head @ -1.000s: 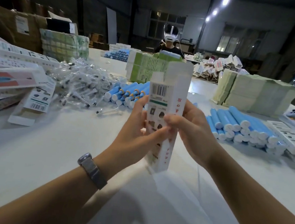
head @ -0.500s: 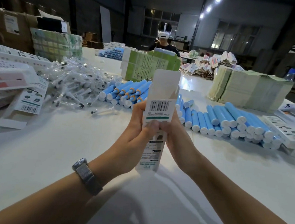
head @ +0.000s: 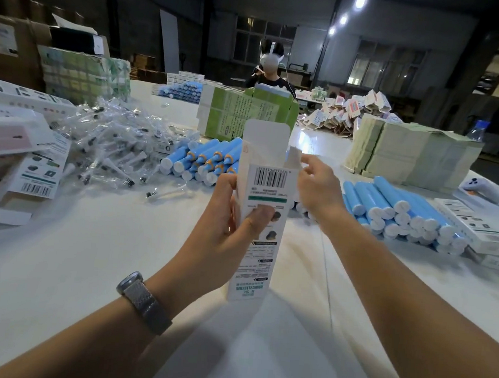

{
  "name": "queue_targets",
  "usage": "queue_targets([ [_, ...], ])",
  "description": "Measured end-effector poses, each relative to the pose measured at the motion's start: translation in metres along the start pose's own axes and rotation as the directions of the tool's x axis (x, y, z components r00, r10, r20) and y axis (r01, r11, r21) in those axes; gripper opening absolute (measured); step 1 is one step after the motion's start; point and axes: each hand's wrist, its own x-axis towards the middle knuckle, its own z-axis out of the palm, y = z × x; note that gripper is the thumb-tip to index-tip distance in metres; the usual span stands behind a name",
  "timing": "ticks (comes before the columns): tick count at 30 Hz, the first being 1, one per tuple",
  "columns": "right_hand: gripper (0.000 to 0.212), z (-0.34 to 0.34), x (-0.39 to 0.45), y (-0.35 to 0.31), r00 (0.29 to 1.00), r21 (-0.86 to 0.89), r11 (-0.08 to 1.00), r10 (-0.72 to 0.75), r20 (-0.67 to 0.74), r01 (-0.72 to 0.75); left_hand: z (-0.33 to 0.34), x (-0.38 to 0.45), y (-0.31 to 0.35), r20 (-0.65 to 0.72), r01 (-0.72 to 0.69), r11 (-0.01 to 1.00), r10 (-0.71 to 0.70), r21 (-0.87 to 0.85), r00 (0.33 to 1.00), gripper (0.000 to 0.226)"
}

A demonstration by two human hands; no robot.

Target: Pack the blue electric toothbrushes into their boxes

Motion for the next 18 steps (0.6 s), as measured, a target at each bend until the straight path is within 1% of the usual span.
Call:
queue_targets([
  [2, 0.038, 0.008, 0.017, 0.006, 0.999, -0.294, 0.956, 0.034, 0.023, -0.026, 0.000, 0.000, 0.000, 0.005, -0.010, 1.000, 0.010, 0.007, 1.000, 0.025],
  [3, 0.039, 0.012, 0.021, 0.008, 0.997, -0.386, 0.922, 0.063, 0.046, -0.040, 0.000, -0.001, 0.000, 0.005, -0.014, 1.000, 0.014, 0.005, 1.000, 0.026],
  [4, 0.039, 0.016, 0.023, 0.010, 0.993, -0.434, 0.899, 0.096, 0.068, -0.057, 0.000, -0.001, 0.000, 0.005, -0.017, 1.000, 0.017, 0.002, 1.000, 0.027],
  [6, 0.040, 0.024, 0.027, 0.016, 0.986, -0.467, 0.880, 0.142, 0.085, -0.087, 0.001, -0.001, -0.001, 0.005, -0.017, 1.000, 0.017, -0.004, 1.000, 0.025],
  [8, 0.037, 0.030, 0.030, 0.020, 0.990, -0.500, 0.861, 0.135, 0.049, -0.093, 0.001, -0.001, -0.002, -0.004, -0.014, 1.000, 0.014, -0.018, 1.000, 0.021],
  [11, 0.027, 0.031, 0.037, 0.024, 0.996, -0.487, 0.869, 0.076, -0.040, -0.086, 0.001, 0.000, -0.004, -0.020, -0.006, 1.000, 0.006, -0.019, 1.000, 0.019],
  [14, 0.022, 0.027, 0.045, 0.026, 0.995, -0.424, 0.901, 0.073, -0.064, -0.093, 0.001, 0.001, -0.005, -0.030, -0.015, 0.999, 0.013, -0.037, 0.999, 0.023],
  [16, 0.017, 0.021, 0.050, 0.027, 0.990, -0.336, 0.931, 0.130, -0.060, -0.143, 0.001, 0.001, -0.005, -0.035, -0.015, 0.999, 0.013, -0.039, 0.999, 0.029],
  [18, 0.025, 0.011, 0.052, 0.028, 0.973, -0.198, 0.954, 0.233, 0.006, -0.227, 0.001, 0.001, -0.006, -0.041, -0.005, 1.000, 0.003, -0.029, 0.999, 0.029],
])
